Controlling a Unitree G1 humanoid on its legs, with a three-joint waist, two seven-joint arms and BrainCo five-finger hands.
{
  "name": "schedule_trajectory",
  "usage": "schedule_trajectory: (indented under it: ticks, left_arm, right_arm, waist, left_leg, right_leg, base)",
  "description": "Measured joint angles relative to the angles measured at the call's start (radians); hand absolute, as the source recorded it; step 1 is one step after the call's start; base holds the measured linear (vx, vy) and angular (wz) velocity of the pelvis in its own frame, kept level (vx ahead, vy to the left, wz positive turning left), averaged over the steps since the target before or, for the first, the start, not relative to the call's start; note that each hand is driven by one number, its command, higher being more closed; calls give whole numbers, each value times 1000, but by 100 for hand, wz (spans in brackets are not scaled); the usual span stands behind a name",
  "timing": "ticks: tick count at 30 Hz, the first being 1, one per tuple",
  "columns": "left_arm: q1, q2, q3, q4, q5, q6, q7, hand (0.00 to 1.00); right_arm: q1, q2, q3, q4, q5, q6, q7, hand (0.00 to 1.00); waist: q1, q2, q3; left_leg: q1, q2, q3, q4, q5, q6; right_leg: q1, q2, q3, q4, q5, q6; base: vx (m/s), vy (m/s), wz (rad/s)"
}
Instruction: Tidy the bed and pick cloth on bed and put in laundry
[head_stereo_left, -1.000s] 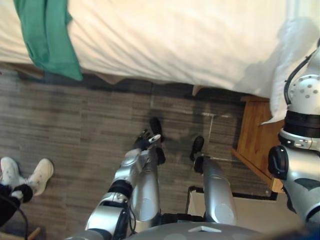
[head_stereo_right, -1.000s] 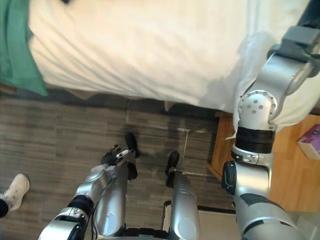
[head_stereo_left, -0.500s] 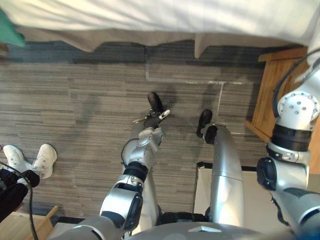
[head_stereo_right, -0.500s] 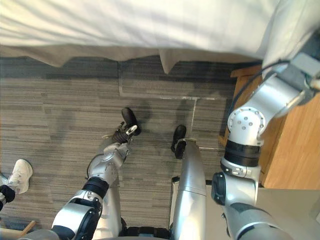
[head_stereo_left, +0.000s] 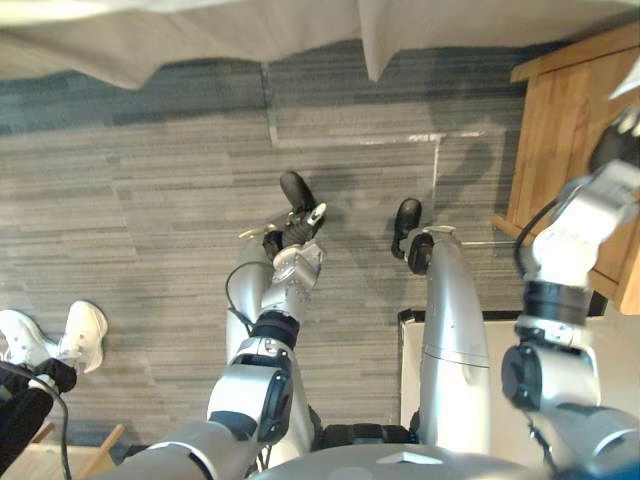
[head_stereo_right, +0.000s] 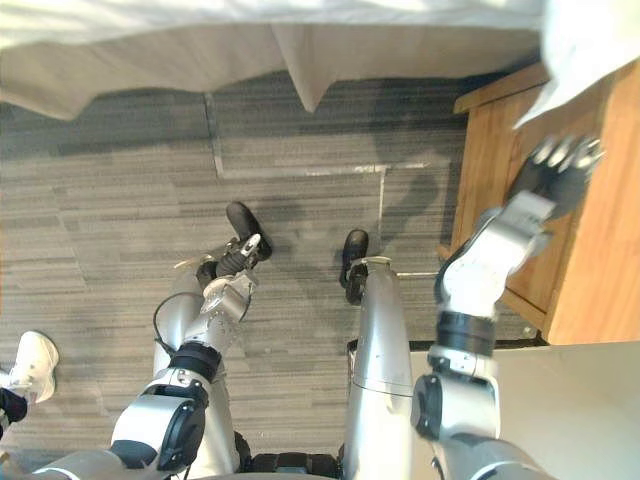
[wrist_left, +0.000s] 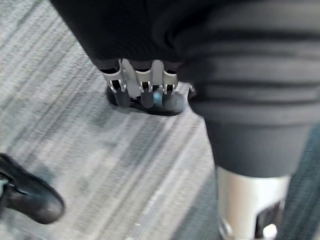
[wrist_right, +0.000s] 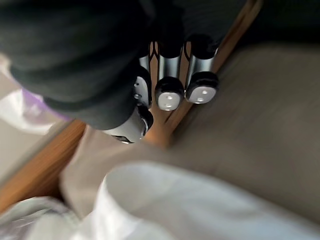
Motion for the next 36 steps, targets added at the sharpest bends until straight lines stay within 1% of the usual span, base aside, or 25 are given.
schedule_trajectory:
  ticks: [1, 2, 3, 4, 5, 6, 8, 9, 12, 14, 15, 16, 17, 18, 21, 22, 23, 25, 26, 29, 30, 32, 34, 35, 36]
  left_arm:
    - [5, 1, 8, 0, 0, -4, -2, 0]
    - [17, 5, 18, -1, -1, -9, -5, 0]
    - [32, 6, 24, -4, -1, -8, -5, 0]
    - [40, 6, 20, -5, 0, -5, -5, 0]
    - [65, 7, -1, -14, 1, -4, -6, 0]
    - [81, 7, -15, -21, 1, -4, -7, 0]
    - [154, 7, -49, -42, 2, -4, -21, 0]
    - [193, 9, -65, -47, 4, -3, -34, 0]
    - [281, 12, -92, -44, 9, -1, -54, 0]
    - [353, 11, -97, -26, 11, 5, -91, 0]
    - [366, 14, -102, -14, 13, 4, -96, 0]
    - [398, 29, -102, 4, 15, 6, -116, 0]
    - [431, 32, -104, 19, 16, 7, -134, 0]
    - [442, 38, -105, 29, 17, 8, -140, 0]
    - [515, 90, -124, 41, 42, 8, -182, 0]
    - [527, 98, -124, 45, 54, 8, -186, 0]
    - [549, 115, -124, 59, 69, 8, -202, 0]
    - [590, 134, -124, 87, 109, 6, -215, 0]
    - [607, 138, -126, 106, 125, 5, -225, 0]
    - [646, 141, -130, 151, 143, -2, -241, 0]
    - [652, 144, -130, 153, 143, -8, -242, 0]
    - [670, 146, -129, 155, 140, -11, -244, 0]
    - [667, 154, -120, 154, 138, -12, -244, 0]
    - [671, 154, -100, 153, 135, -10, -243, 0]
    - [674, 148, -93, 153, 130, -6, -243, 0]
  right_arm:
    - [25, 7, 24, 17, -33, 15, 8, 100]
    - [78, 25, 77, 45, -111, 43, 16, 100]
    - [134, 52, 124, 65, -192, 58, 38, 100]
    - [166, 68, 146, 70, -219, 62, 52, 100]
    - [233, 98, 187, 84, -264, 63, 77, 100]
    - [267, 112, 202, 92, -281, 63, 91, 100]
    - [395, 160, 238, 128, -316, 62, 131, 100]
    - [452, 175, 243, 151, -347, 62, 133, 100]
    - [539, 195, 242, 227, -440, 67, 123, 100]
    - [610, 204, 241, 317, -580, 83, 109, 100]
    - [624, 206, 241, 339, -611, 86, 104, 100]
    - [638, 207, 241, 393, -672, 92, 89, 100]
    - [637, 203, 240, 452, -728, 102, 71, 100]
    - [636, 198, 240, 479, -757, 107, 59, 100]
    - [636, 167, 240, 587, -996, 151, -57, 100]
    - [636, 161, 241, 602, -1030, 161, -73, 100]
    - [636, 151, 240, 628, -1069, 186, -95, 100]
    - [637, 135, 239, 664, -1096, 219, -119, 100]
    - [637, 129, 239, 677, -1096, 231, -124, 0]
    - [640, 104, 233, 703, -1092, 262, -141, 0]
    - [643, 97, 230, 707, -1085, 264, -152, 0]
    - [648, 98, 229, 710, -1076, 262, -161, 0]
    - [652, 104, 229, 709, -1050, 261, -164, 0]
    - [659, 101, 221, 699, -1045, 259, -169, 0]
    - [668, 99, 210, 685, -1045, 259, -174, 0]
  waist:
    - [-2, 0, 0]
    - [-4, -2, -1]
    - [-5, -4, -2]
    - [-6, -5, -2]
    - [-8, -8, -4]
    - [-7, -9, -5]
    - [-8, -20, -14]
    - [-7, -28, -26]
    - [-9, -52, -82]
    - [-9, -72, -157]
    - [-8, -75, -181]
    - [-8, -76, -229]
    - [-15, -73, -265]
    - [-18, -69, -279]
    - [-29, -56, -336]
    - [-33, -55, -343]
    - [-34, -53, -354]
    - [-33, -50, -371]
    - [-33, -45, -382]
    - [-34, -23, -401]
    - [-33, -13, -406]
    - [-31, -7, -412]
    - [-30, -25, -400]
    - [-14, -23, -400]
    - [-8, -22, -402]
  left_leg:
    - [26, -1, 4, -19, 4, -4]
    - [87, -1, 15, -66, 15, -9]
    - [157, -4, 36, -124, 22, -13]
    - [196, -8, 50, -161, 28, -22]
    - [283, -25, 78, -248, 39, -39]
    - [326, -34, 91, -289, 47, -50]
    - [480, -64, 120, -410, 69, -72]
    - [547, -77, 137, -462, 83, -76]
    - [674, -109, 168, -570, 127, -83]
    - [799, -149, 186, -683, 160, -76]
    - [826, -159, 189, -713, 168, -76]
    - [885, -182, 191, -777, 196, -71]
    - [950, -205, 189, -843, 216, -78]
    - [979, -213, 186, -868, 222, -78]
    - [1082, -242, 162, -933, 228, -86]
    - [1100, -246, 160, -944, 230, -89]
    - [1129, -252, 154, -948, 227, -95]
    - [1175, -263, 147, -948, 218, -107]
    - [1190, -265, 143, -948, 216, -111]
    - [1233, -263, 137, -949, 209, -120]
    - [1248, -259, 137, -948, 207, -122]
    - [1265, -250, 137, -937, 200, -129]
    - [1247, -232, 128, -831, 175, -136]
    - [1235, -218, 102, -773, 154, -137]
    - [1237, -215, 85, -769, 144, -141]
  right_leg:
    - [26, 5, 0, -23, 5, 4]
    - [84, 17, 0, -76, 24, 4]
    - [149, 24, -1, -139, 40, 0]
    - [186, 27, -1, -175, 50, 2]
    - [264, 27, -1, -255, 74, 6]
    - [303, 27, -1, -294, 87, 8]
    - [453, 27, -6, -411, 114, 17]
    - [518, 25, -8, -459, 123, 19]
    - [637, 19, -17, -548, 140, 39]
    - [763, 11, -30, -645, 158, 45]
    - [789, 10, -31, -668, 161, 48]
    - [850, 8, -38, -720, 169, 57]
    - [914, 8, -43, -776, 178, 63]
    - [945, 10, -45, -802, 183, 65]
    - [1082, 10, -66, -893, 194, 76]
    - [1105, 9, -72, -904, 195, 77]
    - [1145, 5, -83, -924, 195, 78]
    - [1199, 2, -88, -951, 196, 79]
    - [1217, 1, -88, -958, 196, 79]
    - [1263, 3, -87, -969, 195, 79]
    - [1276, 7, -86, -969, 195, 79]
    - [1289, 6, -79, -967, 193, 76]
    - [1308, 0, -54, -963, 193, 74]
    - [1317, 4, -46, -962, 195, 71]
    - [1317, 8, -41, -960, 196, 71]
  base:
    - [-31, -41, -27]
    - [-23, -53, -28]
    - [-14, -57, -26]
    - [27, -59, -15]
    - [77, -52, -6]
    - [101, -47, -6]
    - [147, -26, -7]
    - [169, -10, -4]
    - [216, -3, -4]
    - [236, 7, 5]
    - [245, 6, 6]
    - [253, -3, 4]
    - [252, 0, 5]
    - [306, -5, 6]
    - [251, -14, 15]
    - [184, -2, 18]
    - [145, 9, 13]
    - [115, 18, 4]
    - [70, 8, -3]
    - [19, 2, -5]
    - [-23, 7, -8]
    - [-58, 18, -12]
    - [-64, -10, -18]
    - [-61, -48, -22]
    - [-81, -37, -24]
